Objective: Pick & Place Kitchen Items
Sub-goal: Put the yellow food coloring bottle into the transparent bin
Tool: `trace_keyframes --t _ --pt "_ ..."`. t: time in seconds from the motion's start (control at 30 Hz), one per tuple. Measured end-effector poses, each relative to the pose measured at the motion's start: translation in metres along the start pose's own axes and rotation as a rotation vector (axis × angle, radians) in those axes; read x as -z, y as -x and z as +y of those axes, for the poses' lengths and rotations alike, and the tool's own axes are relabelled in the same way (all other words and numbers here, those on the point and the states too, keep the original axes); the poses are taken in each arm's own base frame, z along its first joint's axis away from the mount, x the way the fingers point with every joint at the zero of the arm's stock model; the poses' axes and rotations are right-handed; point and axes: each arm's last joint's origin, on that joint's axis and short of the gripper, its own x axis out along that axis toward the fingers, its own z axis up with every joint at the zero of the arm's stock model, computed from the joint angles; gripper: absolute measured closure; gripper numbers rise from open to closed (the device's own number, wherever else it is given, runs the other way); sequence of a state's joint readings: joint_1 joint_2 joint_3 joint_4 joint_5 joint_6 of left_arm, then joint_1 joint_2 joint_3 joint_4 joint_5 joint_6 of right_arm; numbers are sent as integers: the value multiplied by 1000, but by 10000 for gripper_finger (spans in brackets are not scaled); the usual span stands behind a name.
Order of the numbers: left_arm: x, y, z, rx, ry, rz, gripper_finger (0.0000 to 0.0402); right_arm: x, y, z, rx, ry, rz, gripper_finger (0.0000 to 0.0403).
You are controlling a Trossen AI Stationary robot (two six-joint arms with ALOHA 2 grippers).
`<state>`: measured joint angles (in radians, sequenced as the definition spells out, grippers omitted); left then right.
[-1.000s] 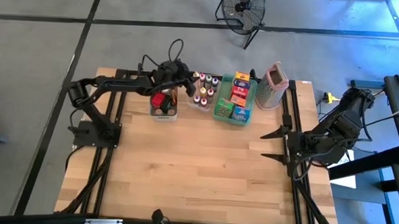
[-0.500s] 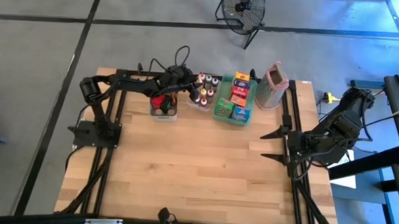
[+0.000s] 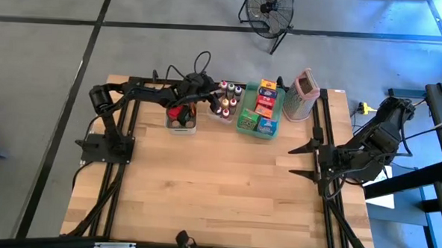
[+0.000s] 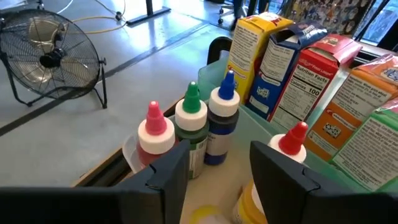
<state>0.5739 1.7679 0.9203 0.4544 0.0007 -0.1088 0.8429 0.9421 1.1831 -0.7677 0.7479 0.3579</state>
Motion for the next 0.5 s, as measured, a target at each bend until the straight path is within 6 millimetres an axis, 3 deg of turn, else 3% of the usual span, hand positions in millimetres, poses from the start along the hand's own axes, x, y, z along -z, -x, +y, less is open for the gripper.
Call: trace_keyframes --t 0.17,0.5 --pt "-15 7 -4 48 -6 -90 244 0 0 0 0 4 0 139" --pt "-64 50 -11 99 -98 -302 243 0 0 1 -21 3 8 139"
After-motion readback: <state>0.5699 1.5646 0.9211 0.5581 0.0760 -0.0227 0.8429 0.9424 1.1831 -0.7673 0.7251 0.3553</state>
